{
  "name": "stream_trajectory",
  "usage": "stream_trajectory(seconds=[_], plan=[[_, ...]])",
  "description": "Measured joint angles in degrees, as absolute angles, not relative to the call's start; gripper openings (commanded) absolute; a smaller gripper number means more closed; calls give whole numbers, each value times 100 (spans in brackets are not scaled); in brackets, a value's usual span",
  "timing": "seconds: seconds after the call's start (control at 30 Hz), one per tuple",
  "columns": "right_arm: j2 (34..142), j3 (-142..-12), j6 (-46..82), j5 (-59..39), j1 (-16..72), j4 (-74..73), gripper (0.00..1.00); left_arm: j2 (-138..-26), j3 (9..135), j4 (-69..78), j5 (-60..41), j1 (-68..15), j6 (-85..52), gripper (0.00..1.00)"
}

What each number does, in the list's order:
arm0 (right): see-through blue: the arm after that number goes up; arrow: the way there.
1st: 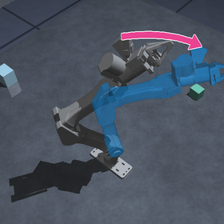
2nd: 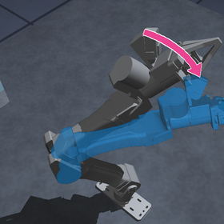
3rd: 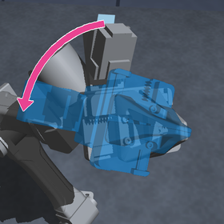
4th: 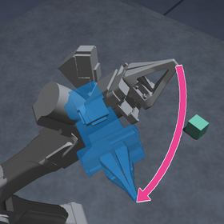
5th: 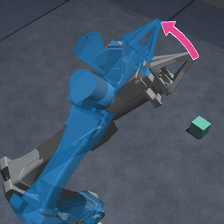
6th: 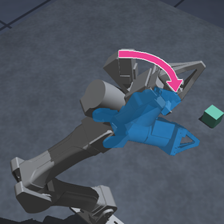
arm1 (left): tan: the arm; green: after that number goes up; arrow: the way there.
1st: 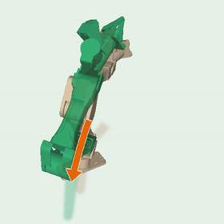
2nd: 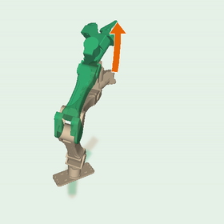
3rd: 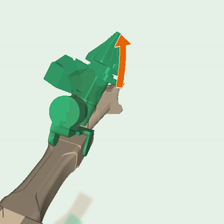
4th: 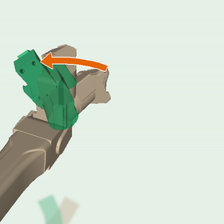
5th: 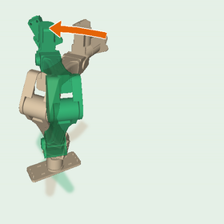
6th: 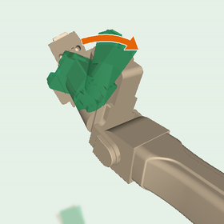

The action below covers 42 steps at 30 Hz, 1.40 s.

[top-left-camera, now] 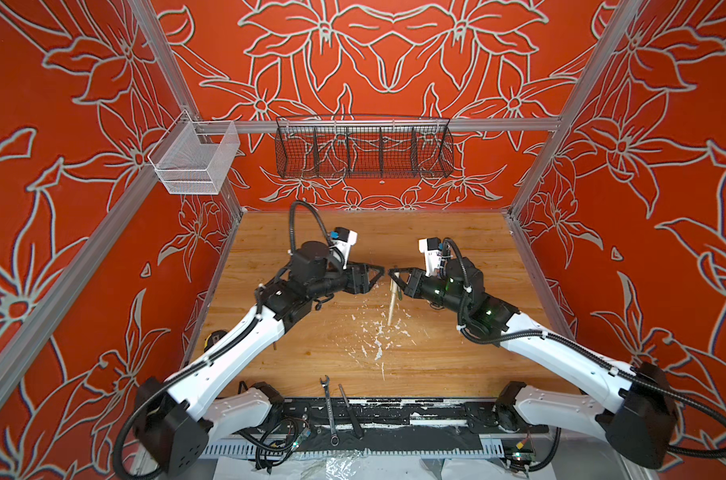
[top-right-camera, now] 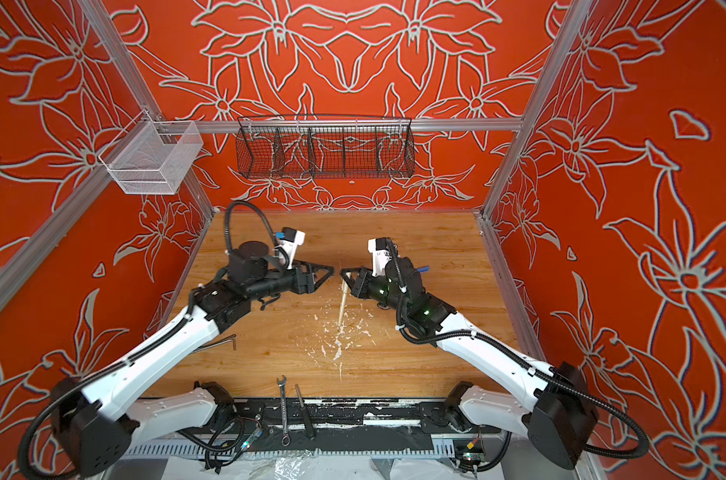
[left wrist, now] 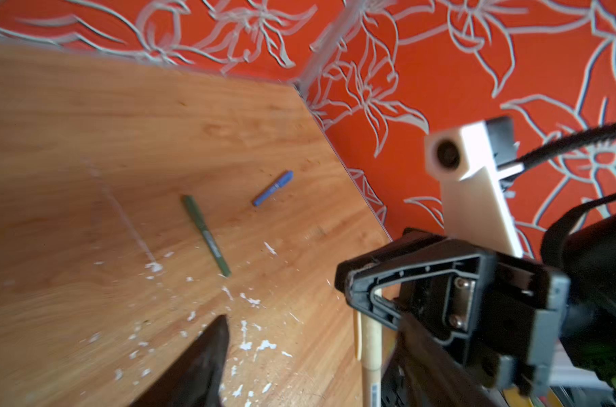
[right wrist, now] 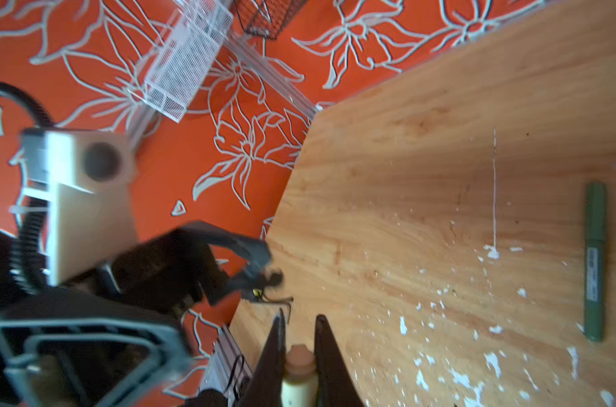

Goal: Insert the pens into the pen caps

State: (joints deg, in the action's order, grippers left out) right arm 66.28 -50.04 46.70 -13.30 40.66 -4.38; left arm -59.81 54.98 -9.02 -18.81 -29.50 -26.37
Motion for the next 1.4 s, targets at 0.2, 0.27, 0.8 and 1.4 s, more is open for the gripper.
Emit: stream_trajectory(seconds=[0.2,0.27,0.8,1.4], plan=[[7623,-5977,3887,-1529,3942,602,0,-3811,4901,-2403,21,-2969,-2707,97],[8158,-6112,3767,-1693,3940,633,0,-3371,4742,-2917,617,-2967,-2720,97],[11928,-8204,3190,-1785,3868,978,1,-2390,3739,-4108,2456,-2967,-3081,97],[12414,-8860,2963,-1039,3758,1317,50,-2783,3573,-3774,2587,-2967,-3022,97]])
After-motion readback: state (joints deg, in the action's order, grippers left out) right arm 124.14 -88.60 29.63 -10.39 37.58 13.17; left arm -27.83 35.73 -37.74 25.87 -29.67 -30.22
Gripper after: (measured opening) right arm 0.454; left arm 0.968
